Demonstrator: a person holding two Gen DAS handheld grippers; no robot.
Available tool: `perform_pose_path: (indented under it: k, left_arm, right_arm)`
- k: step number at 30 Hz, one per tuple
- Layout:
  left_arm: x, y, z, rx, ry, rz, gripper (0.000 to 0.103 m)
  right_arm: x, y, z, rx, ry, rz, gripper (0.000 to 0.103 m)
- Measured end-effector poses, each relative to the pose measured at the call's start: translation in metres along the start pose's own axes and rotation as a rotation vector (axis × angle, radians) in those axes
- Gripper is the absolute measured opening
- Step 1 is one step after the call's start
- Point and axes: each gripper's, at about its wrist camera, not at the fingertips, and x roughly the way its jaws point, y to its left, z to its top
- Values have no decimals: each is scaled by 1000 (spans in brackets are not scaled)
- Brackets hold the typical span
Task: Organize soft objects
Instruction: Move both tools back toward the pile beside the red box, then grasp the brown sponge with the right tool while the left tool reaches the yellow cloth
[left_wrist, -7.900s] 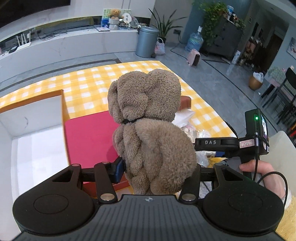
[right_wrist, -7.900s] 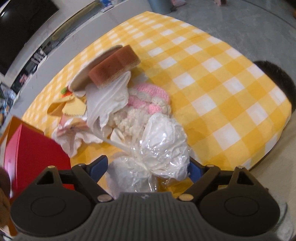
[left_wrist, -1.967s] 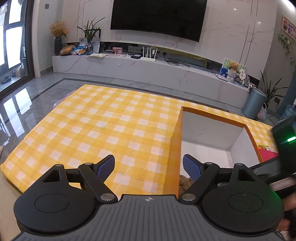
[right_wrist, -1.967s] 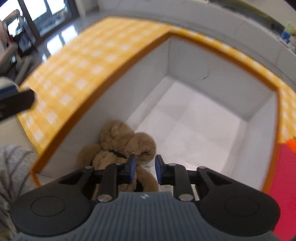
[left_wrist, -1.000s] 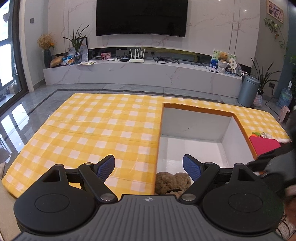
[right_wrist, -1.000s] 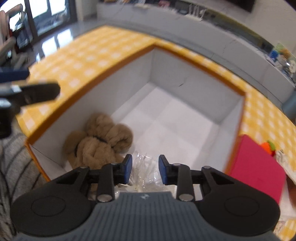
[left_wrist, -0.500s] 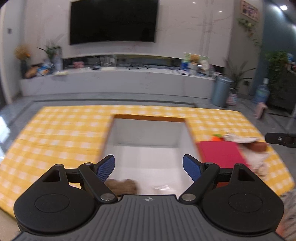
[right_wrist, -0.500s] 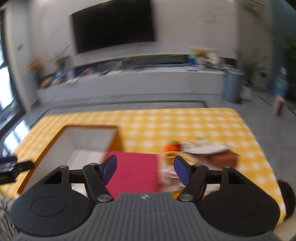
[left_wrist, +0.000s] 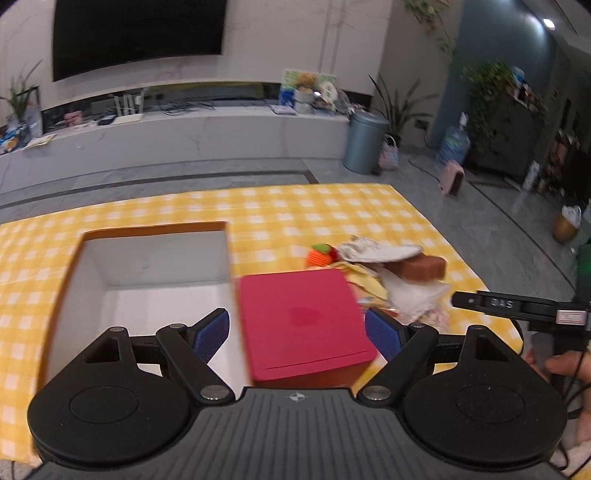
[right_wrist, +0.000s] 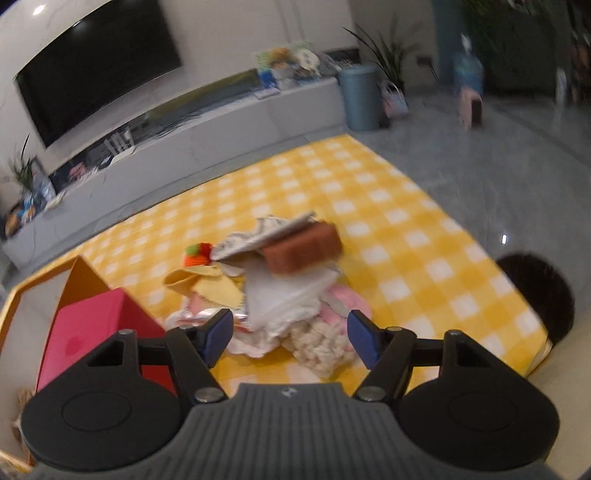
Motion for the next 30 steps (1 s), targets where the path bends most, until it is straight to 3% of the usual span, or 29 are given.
perform_pose_path:
  k: [7, 8, 9, 11, 13, 16, 19, 22, 26, 30]
  left_arm:
    - [43, -54, 20, 113, 54, -43, 98]
    - [51, -60, 22, 130, 53, -34, 98]
    - [57, -65, 24, 143, 48, -5, 98]
    - [68, -75, 28, 188, 16, 42, 98]
    - [77, -82, 32, 217, 5, 76, 98]
    - [91, -86, 39, 226, 34, 84, 98]
    - [103, -85, 43, 213, 83, 85, 98]
    - [110, -86, 47, 194, 99, 86, 98]
    - [119, -83, 49, 153, 102, 54, 98]
    - [141, -87, 53, 193, 199, 31, 98]
  right_arm:
    - [29, -43, 6, 202, -51, 70, 68]
    - [34, -45, 8, 207, -64, 68, 71]
    - [38, -46, 9, 208, -75, 64, 80]
    - [44, -44, 14, 186, -98, 92, 97]
    - [45, -39, 19, 124, -134, 113, 100]
    - [51, -22, 24, -8, -193, 69, 100]
    - [69, -12, 28, -103, -151, 44, 100]
    - [86, -12, 32, -110, -86, 21, 100]
    - [97, -15, 38, -108, -70, 23, 100]
    - [108, -13, 40, -130, -37, 8, 100]
